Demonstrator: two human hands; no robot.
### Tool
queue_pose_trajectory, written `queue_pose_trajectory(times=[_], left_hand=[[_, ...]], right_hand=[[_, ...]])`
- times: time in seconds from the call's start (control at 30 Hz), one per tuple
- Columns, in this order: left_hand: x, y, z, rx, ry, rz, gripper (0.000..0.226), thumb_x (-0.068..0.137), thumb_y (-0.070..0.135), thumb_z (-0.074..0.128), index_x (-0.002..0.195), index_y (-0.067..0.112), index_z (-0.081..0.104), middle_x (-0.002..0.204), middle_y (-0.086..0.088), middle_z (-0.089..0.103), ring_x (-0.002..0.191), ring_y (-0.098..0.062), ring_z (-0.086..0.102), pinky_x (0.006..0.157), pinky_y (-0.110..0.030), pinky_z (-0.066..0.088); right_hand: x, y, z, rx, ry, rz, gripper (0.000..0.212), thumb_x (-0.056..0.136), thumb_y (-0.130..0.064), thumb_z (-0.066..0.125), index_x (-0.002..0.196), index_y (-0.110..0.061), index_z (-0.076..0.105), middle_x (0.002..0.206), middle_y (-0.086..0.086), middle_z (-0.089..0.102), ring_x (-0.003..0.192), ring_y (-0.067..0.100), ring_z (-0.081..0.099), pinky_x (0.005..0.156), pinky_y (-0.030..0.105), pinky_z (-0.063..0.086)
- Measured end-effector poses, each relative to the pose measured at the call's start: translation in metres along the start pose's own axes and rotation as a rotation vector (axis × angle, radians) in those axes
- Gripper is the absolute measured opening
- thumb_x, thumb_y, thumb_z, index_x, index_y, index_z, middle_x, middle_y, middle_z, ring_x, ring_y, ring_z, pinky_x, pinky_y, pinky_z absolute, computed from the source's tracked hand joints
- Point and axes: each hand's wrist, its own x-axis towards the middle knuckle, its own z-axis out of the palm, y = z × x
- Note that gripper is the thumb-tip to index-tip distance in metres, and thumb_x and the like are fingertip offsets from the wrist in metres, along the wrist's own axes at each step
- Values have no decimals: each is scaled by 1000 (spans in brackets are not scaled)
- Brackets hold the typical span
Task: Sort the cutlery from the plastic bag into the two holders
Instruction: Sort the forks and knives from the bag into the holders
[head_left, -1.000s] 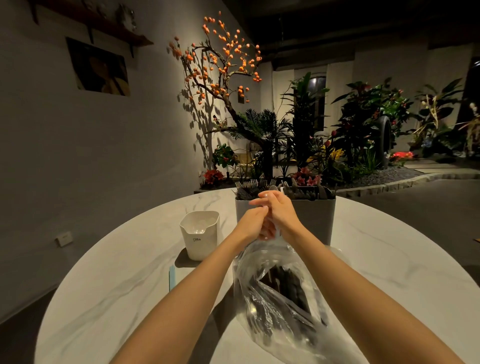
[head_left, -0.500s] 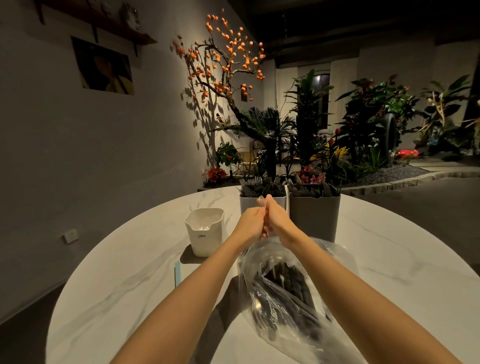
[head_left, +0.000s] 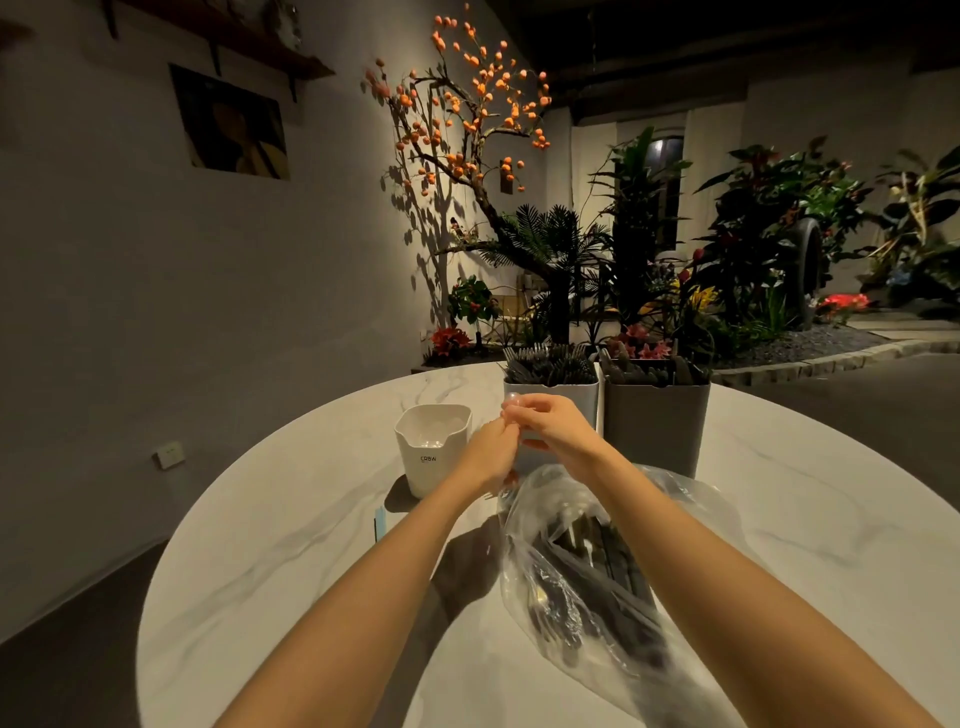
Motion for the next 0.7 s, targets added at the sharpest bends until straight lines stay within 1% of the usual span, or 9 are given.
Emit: queue_pose_trajectory(times=[0.03,0.1,0.2,0.27,0.4,0.47,0.57,0.63,0.7], left_hand=[[1,-5,-5,32,37,18,37,104,23,24,111,3,55,92,-27,59,83,-39,58,68,-38,45],[3,-14,-15,53,102,25,30,103,21,29,101,7,55,105,-24,61,82,-30,55,73,-38,44],[7,-22,-30,22,233,5,24,101,18,38,103,7,60,93,-9,61,82,-20,53,69,-29,42],[7,-25,-40,24,347,9,22,100,17,43,108,8,61,96,-2,58,89,-17,52,75,-27,41],[13,-41,-55,74,544,-4,18,98,14,47,104,12,63,110,-5,64,98,-19,56,86,-32,51],[17,-49,-60,113,577,1,18,97,12,46,100,14,64,110,-6,65,101,-20,57,89,-37,53],[22,-60,-65,186,579,16,19,96,12,47,98,15,66,109,-5,65,102,-21,55,90,-40,52],[25,-68,-67,212,560,20,19,96,12,46,96,16,64,108,-4,64,102,-21,55,90,-40,52],[25,-73,-67,183,545,16,18,96,11,46,93,19,61,109,-4,62,101,-21,55,89,-37,52]], right_hand=[[1,-2,3,-14,-5,-19,21,93,-22,61,106,-8,69,101,7,68,95,15,62,82,30,48],[3,-6,13,-51,3,-71,20,94,-20,60,106,-6,69,95,6,68,83,9,61,71,21,46],[13,-7,32,-43,68,-123,18,96,-13,56,103,-1,67,91,10,67,71,9,59,56,13,44],[21,-7,43,17,138,-126,18,97,-11,54,104,1,65,90,11,66,69,10,60,52,12,45],[38,-7,57,31,241,-117,15,98,-10,50,103,-2,61,91,8,62,64,11,60,49,13,45],[44,-6,62,-9,266,-145,11,98,-11,50,97,-8,60,92,6,62,65,12,61,53,16,48],[56,-2,70,-152,270,-176,10,97,-17,51,93,-14,59,91,-1,61,80,17,61,73,31,51],[67,4,74,-427,181,-114,16,97,-19,49,88,-12,62,95,2,61,89,21,56,81,38,47],[76,11,78,-723,65,14,24,98,-20,45,86,-7,62,106,18,56,103,32,51,84,39,44]])
